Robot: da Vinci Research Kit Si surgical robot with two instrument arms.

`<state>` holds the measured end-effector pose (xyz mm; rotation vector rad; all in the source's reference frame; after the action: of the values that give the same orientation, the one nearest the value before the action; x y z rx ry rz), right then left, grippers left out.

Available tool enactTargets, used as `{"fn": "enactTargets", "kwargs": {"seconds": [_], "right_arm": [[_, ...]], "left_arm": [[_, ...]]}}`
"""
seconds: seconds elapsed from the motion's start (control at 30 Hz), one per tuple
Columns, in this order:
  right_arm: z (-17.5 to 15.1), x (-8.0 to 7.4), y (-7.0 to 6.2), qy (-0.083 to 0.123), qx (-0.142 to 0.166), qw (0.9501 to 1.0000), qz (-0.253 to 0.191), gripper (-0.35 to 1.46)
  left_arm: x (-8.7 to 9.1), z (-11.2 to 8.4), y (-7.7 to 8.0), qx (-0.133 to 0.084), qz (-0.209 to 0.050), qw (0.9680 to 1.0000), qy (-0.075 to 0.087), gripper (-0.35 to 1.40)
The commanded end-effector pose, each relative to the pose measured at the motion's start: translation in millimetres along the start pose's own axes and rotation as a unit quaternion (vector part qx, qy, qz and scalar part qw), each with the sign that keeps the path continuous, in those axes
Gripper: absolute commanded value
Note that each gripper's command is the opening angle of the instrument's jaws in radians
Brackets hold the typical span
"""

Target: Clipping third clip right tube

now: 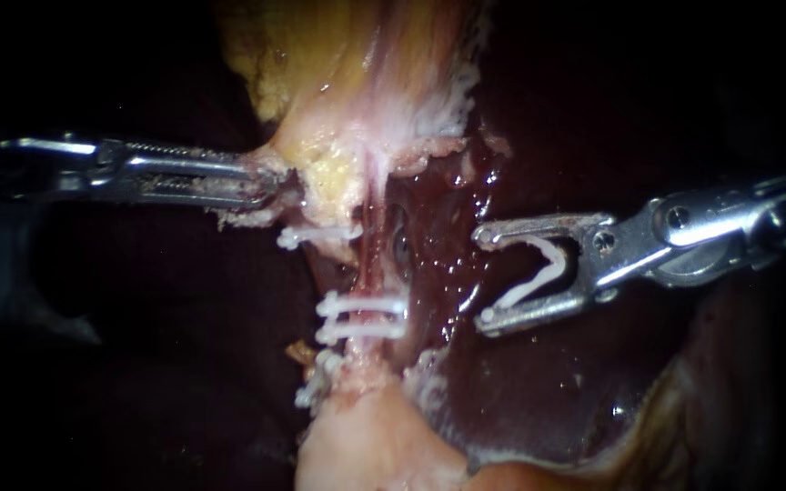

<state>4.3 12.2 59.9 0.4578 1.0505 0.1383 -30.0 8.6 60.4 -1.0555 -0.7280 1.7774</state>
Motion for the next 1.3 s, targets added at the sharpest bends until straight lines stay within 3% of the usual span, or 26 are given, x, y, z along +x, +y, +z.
{"fn": "enactTargets", "kwargs": {"seconds": [0.03, 0.23, 0.33, 0.6, 0.7, 1.0, 1.3], "right_arm": [[0.0, 0.0, 0.0, 0.0, 0.0, 1.0, 0.0, 0.49], [0.0, 0.0, 0.0, 0.0, 0.0, 1.0, 0.0, 0.49], [0.0, 0.0, 0.0, 0.0, 0.0, 1.0, 0.0, 0.49], [-0.1, 0.0, 0.0, 0.0, 0.0, 1.0, 0.0, 0.49], [-0.1, 0.0, 0.0, 0.0, 0.0, 1.0, 0.0, 0.49], [0.0, 0.1, -0.2, 0.0, -0.001, 1.0, -0.003, 0.49], [2.4, 2.0, -0.6, 0.006, 0.009, 0.9987, 0.049, 0.49]], "left_arm": [[0.2, -0.3, 0.1, -0.001, 0.0, 1.0, -0.001, -0.35], [2.1, -2.8, 1.4, 0.004, -0.007, 1.0, 0.001, -0.35], [3.5, -4.7, 2.5, 0.003, -0.015, 0.9998, 0.012, -0.35], [8.3, -11.4, 5.8, 0.005, 0.011, 0.9983, 0.056, -0.35], [9.1, -12.9, 6.9, 0.005, 0.014, 0.9979, 0.063, -0.35], [8.7, -13.4, 7.5, 0.006, 0.013, 0.9978, 0.065, -0.35], [8.5, -13.3, 7.3, 0.007, 0.014, 0.9977, 0.065, -0.35]]}}
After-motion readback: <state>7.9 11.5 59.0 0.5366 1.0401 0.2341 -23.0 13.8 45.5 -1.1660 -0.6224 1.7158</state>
